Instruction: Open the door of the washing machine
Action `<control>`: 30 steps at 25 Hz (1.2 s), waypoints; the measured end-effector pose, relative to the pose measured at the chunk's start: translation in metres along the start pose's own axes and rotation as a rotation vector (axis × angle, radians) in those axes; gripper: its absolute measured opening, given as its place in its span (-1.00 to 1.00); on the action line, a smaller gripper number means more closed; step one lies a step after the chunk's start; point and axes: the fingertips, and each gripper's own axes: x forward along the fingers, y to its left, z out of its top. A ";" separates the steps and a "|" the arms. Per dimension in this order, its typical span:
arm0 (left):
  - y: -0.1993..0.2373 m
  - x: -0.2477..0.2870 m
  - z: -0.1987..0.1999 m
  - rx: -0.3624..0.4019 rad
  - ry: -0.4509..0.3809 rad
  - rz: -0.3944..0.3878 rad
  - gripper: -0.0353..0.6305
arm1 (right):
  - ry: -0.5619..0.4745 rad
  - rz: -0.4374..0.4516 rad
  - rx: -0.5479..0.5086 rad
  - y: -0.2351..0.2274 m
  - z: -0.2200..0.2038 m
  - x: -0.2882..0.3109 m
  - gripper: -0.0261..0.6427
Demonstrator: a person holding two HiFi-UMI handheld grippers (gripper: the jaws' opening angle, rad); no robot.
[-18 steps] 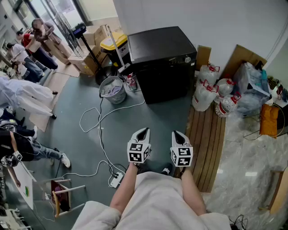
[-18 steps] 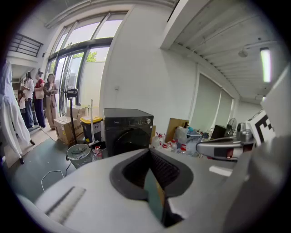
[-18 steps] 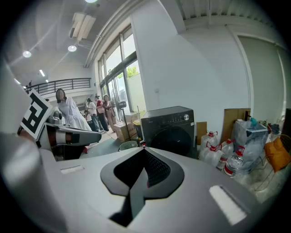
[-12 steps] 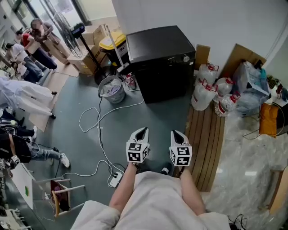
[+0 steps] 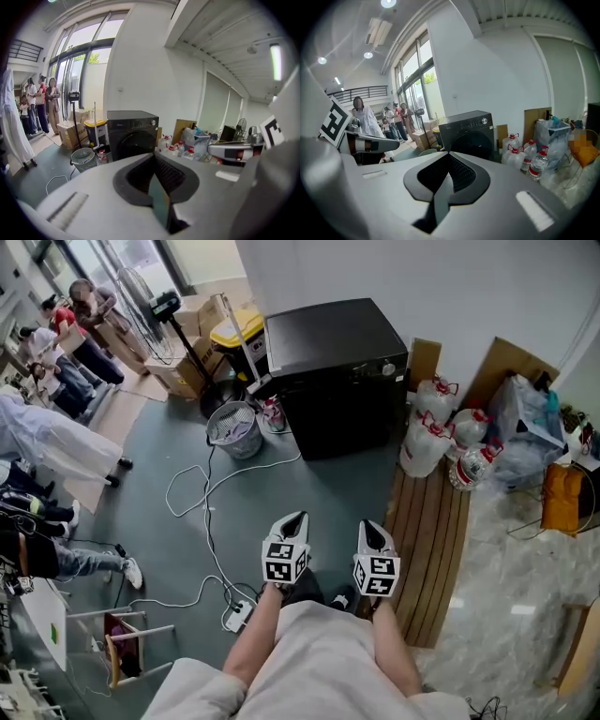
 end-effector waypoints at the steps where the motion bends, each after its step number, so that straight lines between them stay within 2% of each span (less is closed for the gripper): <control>1: 0.001 0.002 0.000 0.008 0.007 0.008 -0.72 | 0.008 -0.006 0.003 -0.003 -0.002 0.002 -0.92; 4: 0.006 0.010 0.002 0.013 0.009 0.019 -0.72 | 0.015 -0.025 0.011 -0.012 -0.004 0.009 -0.92; 11: 0.017 0.055 0.019 0.018 0.003 -0.012 -0.72 | -0.003 -0.076 0.002 -0.037 0.006 0.043 -0.92; 20: 0.058 0.170 0.072 -0.029 0.012 -0.029 -0.72 | 0.040 -0.109 -0.025 -0.088 0.052 0.136 -0.92; 30: 0.135 0.296 0.117 -0.091 0.030 -0.021 -0.72 | 0.122 -0.075 -0.061 -0.104 0.100 0.267 -0.92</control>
